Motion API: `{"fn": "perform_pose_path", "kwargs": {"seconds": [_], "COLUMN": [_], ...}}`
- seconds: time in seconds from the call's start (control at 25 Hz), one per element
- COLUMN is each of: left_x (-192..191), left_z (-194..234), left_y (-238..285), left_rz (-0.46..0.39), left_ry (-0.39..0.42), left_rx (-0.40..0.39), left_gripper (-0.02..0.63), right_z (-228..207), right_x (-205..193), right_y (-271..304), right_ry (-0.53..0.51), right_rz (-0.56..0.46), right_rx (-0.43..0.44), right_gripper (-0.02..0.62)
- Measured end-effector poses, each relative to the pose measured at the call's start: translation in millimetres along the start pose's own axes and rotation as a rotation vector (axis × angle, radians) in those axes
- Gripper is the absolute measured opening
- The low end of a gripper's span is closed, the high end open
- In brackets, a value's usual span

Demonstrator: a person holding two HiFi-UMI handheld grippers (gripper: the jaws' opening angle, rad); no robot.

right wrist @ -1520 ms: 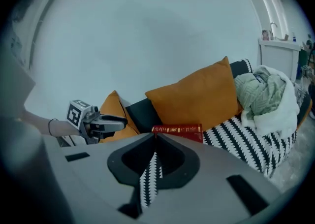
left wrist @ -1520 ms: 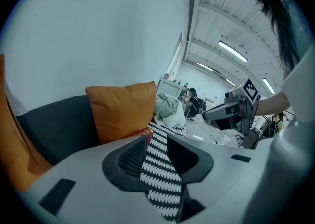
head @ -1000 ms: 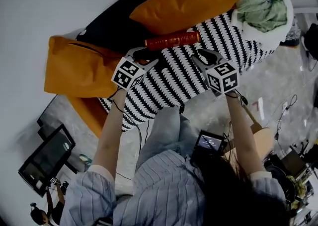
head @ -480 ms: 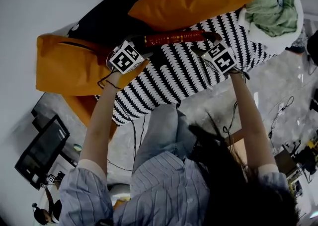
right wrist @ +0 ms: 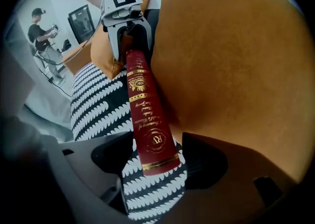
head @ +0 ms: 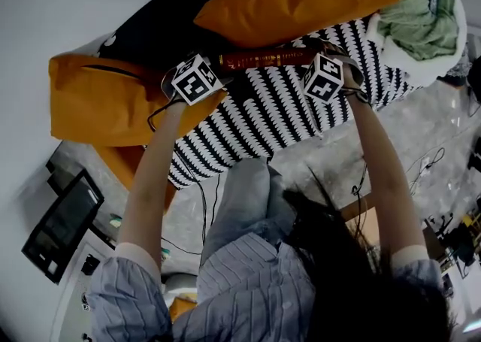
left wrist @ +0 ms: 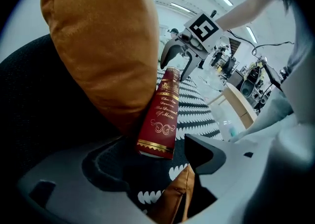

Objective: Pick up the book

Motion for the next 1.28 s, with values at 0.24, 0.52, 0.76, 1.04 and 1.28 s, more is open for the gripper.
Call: {"fn": "perform_pose_path", "kwargs": {"seconds": [0.24, 0.52, 0.76, 1.04, 1.28], "left_x": [3, 9, 11, 0, 4], "left_z": [7, 0, -4, -43, -91], "left_y": [16, 34, 34, 25, 14], "left_rz": [0.016, -0.001, -0.024, 0.005, 0.001], "left_ry": [0.026, 0.027, -0.034, 0.006, 0.068], "left_rx": [-0.013, -0.033, -0.008, -0.067, -0.083], "left_gripper": [0.348, 0.347, 0.331, 0.322, 0.321], "right_z": [6, 4, 14, 64, 112], "right_x": [9, 8, 6, -6, -30], "right_y": [19, 29, 26, 12, -16], "right_ry": [0.003, -0.002, -0.003, 0.066, 0.131], "right_rz": [0.025, 0.04, 0.077, 0.074, 0.086], "right_rx": [0.046, 0.024, -0.027, 0.056, 0.051], "right_gripper": [0.295, 0.293, 0.293, 0.293, 0.293]}}
Point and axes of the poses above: the fingertips, and each gripper's own axes: y forward along the fingers, z to its left, x out of its top, the point moved 6 cm from there along -y, backward along the fingers, and after that the axes turned 10 degrees about z, right-handed, at the moved point
